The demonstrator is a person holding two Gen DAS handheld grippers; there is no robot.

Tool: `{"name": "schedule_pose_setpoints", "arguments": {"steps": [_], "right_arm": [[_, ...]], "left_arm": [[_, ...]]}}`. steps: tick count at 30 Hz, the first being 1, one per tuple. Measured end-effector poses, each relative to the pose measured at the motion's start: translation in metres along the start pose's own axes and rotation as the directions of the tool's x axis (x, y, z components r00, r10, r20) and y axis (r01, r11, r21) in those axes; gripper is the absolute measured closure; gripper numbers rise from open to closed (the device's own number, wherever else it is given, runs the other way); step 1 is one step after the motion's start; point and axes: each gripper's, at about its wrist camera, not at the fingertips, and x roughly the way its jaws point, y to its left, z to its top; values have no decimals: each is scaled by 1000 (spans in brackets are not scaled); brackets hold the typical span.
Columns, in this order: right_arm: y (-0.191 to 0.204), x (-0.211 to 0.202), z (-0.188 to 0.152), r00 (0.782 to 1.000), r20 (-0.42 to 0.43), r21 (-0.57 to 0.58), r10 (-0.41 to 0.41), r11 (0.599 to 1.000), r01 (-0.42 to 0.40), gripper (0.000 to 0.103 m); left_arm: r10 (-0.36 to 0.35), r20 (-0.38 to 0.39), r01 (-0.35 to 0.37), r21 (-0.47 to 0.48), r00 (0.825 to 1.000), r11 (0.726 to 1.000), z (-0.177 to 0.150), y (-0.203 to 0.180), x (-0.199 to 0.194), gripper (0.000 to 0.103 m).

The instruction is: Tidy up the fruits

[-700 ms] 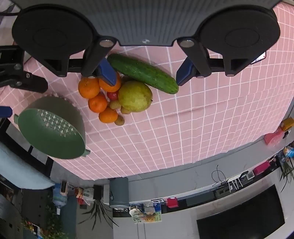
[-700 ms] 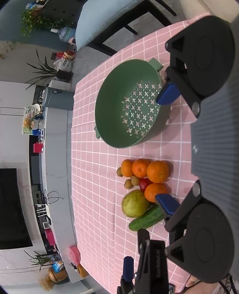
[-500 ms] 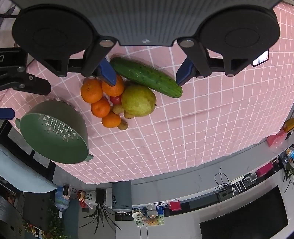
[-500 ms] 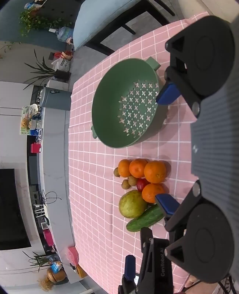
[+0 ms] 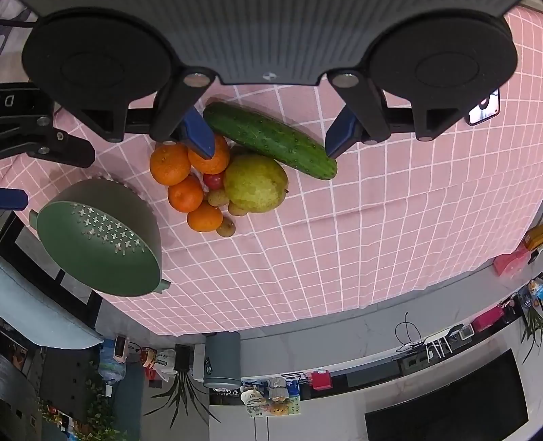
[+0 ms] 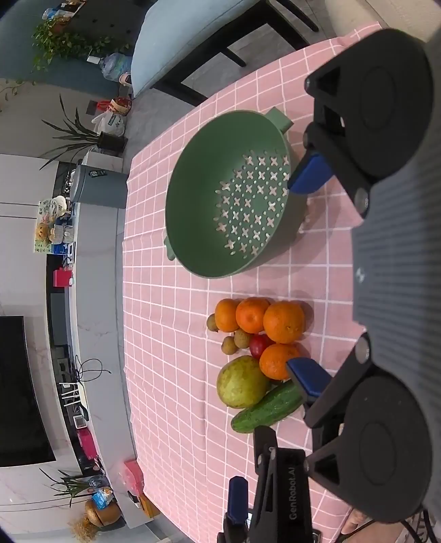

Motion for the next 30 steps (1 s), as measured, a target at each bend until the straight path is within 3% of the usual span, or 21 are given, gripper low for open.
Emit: {"name": "schedule_pose_setpoints", "arguments": {"steps": [30], "right_arm": [[-1,3,1,1000,-20,7,-11,1000,11,4]], "left_arm": [[-4,-4,4,-6,1000,1000,0,-1,1,16]]}}
